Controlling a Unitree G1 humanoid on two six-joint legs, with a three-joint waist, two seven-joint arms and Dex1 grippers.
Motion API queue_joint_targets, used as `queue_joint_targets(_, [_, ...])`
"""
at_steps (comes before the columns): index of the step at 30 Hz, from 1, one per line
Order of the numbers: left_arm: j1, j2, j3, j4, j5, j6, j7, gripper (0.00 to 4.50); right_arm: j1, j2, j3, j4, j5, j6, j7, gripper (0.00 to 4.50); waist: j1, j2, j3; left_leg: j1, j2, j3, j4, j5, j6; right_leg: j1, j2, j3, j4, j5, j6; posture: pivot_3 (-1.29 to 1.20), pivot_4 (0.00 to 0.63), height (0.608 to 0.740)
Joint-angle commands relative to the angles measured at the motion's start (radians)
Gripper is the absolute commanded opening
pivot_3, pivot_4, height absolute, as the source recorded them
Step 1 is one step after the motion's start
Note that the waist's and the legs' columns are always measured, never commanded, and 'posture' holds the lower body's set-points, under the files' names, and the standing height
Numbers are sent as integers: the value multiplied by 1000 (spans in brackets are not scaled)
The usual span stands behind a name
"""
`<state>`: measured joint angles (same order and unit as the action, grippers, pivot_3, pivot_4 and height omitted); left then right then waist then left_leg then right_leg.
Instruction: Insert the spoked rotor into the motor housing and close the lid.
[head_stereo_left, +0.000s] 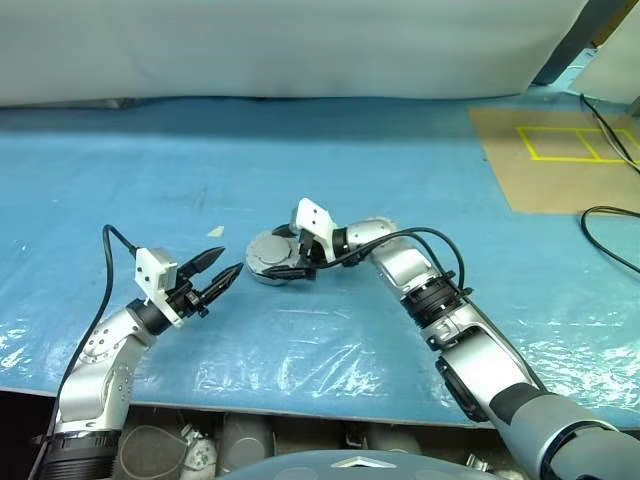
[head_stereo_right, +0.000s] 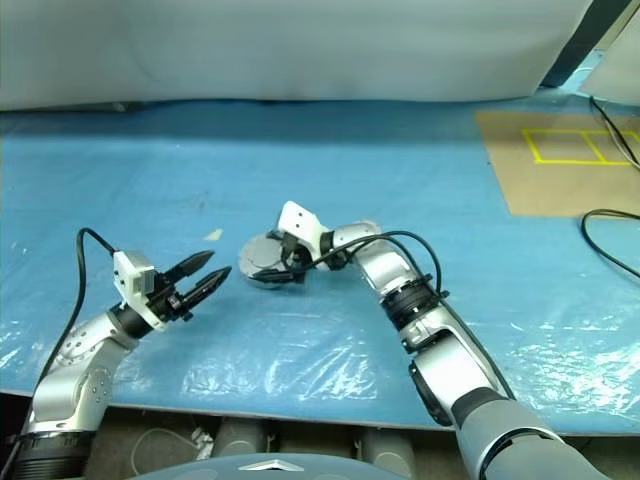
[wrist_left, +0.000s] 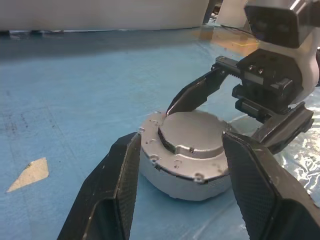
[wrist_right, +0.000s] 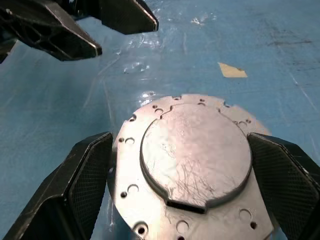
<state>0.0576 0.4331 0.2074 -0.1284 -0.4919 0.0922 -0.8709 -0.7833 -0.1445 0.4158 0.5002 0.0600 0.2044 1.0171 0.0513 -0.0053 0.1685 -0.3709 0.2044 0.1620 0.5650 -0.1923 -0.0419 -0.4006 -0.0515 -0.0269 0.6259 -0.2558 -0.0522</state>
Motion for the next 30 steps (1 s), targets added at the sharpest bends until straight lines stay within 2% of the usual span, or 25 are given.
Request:
queue_joint_targets(1, [11, 19, 2, -5, 21, -47, -16, 2722, -35, 25, 2, 36, -22, -50, 5, 4478, -6, 0, 0, 0, 0, 0, 0, 0, 0, 0, 0, 0, 0, -1, -1, 0, 150, 740])
queue_joint_targets(6, [34, 29, -1, -3, 32, -71, -34, 2722, -45, 48, -1, 101, -64, -111, -19, 4478, -11, 0, 0, 2, 1, 2, 1, 0, 0, 0, 0, 0, 1, -1, -4, 0, 150, 740])
queue_joint_targets(11, [72, 76, 17, 39, 59, -125, -80, 2722, -27, 46, 7, 86, -82, -137, -2, 2980, -10, 0, 0, 2, 1, 3, 1, 1, 1, 0, 0, 1, 1, -1, -4, 0, 150, 740])
queue_joint_targets(17, [65, 89, 27, 75, 53, -147, -73, 2722, -48, 31, -3, 72, -86, -140, 16, 2963, -9, 0, 0, 2, 1, 3, 1, 1, 2, 0, 0, 1, 1, -1, -4, 0, 150, 740])
queue_joint_targets(25, [42, 54, -12, 80, 60, -151, -58, 2722, -108, 23, -97, -41, 57, 46, 136, 2963, -7, 0, 0, 2, 2, 3, 1, 1, 3, 0, 0, 1, 2, -1, -5, 0, 150, 740])
queue_joint_targets(30, [33, 46, -23, 82, 65, -152, -57, 2722, -112, 16, -93, -47, 37, 36, 128, 2963, -8, 0, 0, 2, 2, 3, 1, 1, 3, -1, 0, 1, 3, -1, -5, 0, 150, 740])
